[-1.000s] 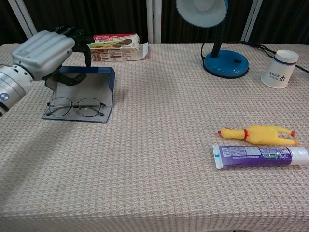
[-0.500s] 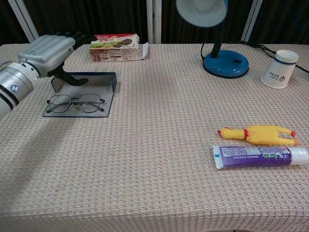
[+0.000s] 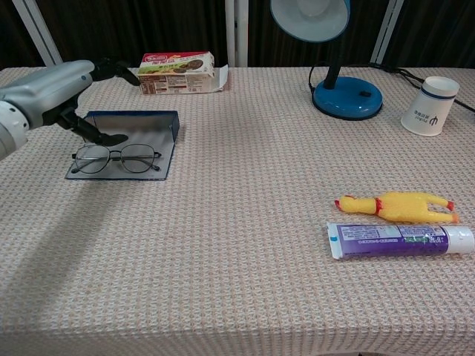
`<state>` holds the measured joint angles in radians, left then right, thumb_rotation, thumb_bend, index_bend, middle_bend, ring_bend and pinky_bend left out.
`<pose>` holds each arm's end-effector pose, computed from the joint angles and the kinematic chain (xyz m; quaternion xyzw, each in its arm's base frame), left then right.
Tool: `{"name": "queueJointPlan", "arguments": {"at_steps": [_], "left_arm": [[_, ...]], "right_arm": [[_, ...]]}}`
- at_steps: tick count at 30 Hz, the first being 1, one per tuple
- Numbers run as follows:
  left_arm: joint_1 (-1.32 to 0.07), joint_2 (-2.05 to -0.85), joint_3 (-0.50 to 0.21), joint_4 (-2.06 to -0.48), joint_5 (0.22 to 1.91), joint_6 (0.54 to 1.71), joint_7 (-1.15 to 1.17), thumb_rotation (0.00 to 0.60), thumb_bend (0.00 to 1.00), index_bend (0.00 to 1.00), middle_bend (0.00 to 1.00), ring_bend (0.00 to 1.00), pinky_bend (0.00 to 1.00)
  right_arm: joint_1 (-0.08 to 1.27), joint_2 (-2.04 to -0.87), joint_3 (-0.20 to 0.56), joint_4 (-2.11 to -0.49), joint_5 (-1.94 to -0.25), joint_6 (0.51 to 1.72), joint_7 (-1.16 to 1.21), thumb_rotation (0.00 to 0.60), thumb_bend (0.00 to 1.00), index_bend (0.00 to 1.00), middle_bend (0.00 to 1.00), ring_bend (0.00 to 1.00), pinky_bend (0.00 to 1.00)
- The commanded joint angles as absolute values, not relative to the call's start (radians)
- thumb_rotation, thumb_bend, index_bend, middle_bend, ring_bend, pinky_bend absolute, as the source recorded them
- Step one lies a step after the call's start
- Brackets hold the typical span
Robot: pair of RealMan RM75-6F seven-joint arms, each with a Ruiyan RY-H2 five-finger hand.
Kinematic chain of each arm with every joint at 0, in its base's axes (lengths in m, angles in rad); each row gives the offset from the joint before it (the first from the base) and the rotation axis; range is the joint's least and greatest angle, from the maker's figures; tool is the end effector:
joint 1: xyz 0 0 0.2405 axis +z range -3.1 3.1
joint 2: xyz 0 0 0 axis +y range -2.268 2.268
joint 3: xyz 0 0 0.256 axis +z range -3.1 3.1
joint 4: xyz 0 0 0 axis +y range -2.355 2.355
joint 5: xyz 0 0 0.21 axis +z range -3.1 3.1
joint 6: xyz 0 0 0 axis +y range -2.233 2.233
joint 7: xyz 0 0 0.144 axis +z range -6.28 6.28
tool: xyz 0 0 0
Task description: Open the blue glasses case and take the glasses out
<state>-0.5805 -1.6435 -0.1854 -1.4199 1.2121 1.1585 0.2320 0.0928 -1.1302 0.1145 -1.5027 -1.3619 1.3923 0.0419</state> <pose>-0.1786 0.3192 -0.0142 -0.6564 -0.4177 -0.4354 0.4528 -0.3477 -0.1974 0.1740 0.5570 -0.4090 0.3509 0.6319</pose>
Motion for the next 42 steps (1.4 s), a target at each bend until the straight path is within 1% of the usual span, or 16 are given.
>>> {"name": "queueJointPlan", "arguments": {"at_steps": [1,6,10,14,20,28,35,42], "left_arm": [[-0.517,-1.595,-0.131,-1.523,1.150,1.172,0.334,0.600,0.23,0.22,0.00,0.00,0.04],[-0.516,-1.636,-0.116,-1.489,1.149,1.177,0.378,0.600,0.24,0.26,0.00,0.00,0.02],[-0.525,-1.673,-0.130,-1.446,1.136,1.168,0.384,0.600,0.26,0.27,0.00,0.00,0.02],[-0.539,-1.700,-0.149,-1.407,1.135,1.169,0.394,0.600,0.31,0.28,0.00,0.00,0.02],[-0.544,-1.710,-0.163,-1.386,1.120,1.158,0.400,0.600,0.35,0.31,0.01,0.00,0.02],[-0.550,-1.727,-0.167,-1.347,1.106,1.134,0.392,0.600,0.35,0.34,0.01,0.00,0.02],[-0.552,-1.734,-0.164,-1.326,1.109,1.119,0.380,0.600,0.35,0.40,0.01,0.00,0.02],[-0.549,-1.731,-0.155,-1.324,1.125,1.116,0.369,0.600,0.38,0.50,0.02,0.00,0.01]], "right_arm": [[0.090,-1.131,0.114,-1.505,-1.369,1.401,0.048,0.600,0.27,0.00,0.00,0.00,0.00],[0.082,-1.128,0.114,-1.504,-1.375,1.418,0.061,0.600,0.27,0.00,0.00,0.00,0.00],[0.081,-1.126,0.115,-1.498,-1.372,1.416,0.071,0.600,0.27,0.00,0.00,0.00,0.00],[0.081,-1.126,0.117,-1.494,-1.374,1.416,0.081,0.600,0.27,0.00,0.00,0.00,0.00],[0.082,-1.128,0.115,-1.484,-1.371,1.408,0.089,0.600,0.27,0.00,0.00,0.00,0.00],[0.081,-1.130,0.115,-1.477,-1.371,1.408,0.094,0.600,0.27,0.00,0.00,0.00,0.00],[0.082,-1.131,0.115,-1.476,-1.369,1.404,0.091,0.600,0.27,0.00,0.00,0.00,0.00],[0.082,-1.131,0.115,-1.478,-1.370,1.402,0.088,0.600,0.27,0.00,0.00,0.00,0.00]]}}
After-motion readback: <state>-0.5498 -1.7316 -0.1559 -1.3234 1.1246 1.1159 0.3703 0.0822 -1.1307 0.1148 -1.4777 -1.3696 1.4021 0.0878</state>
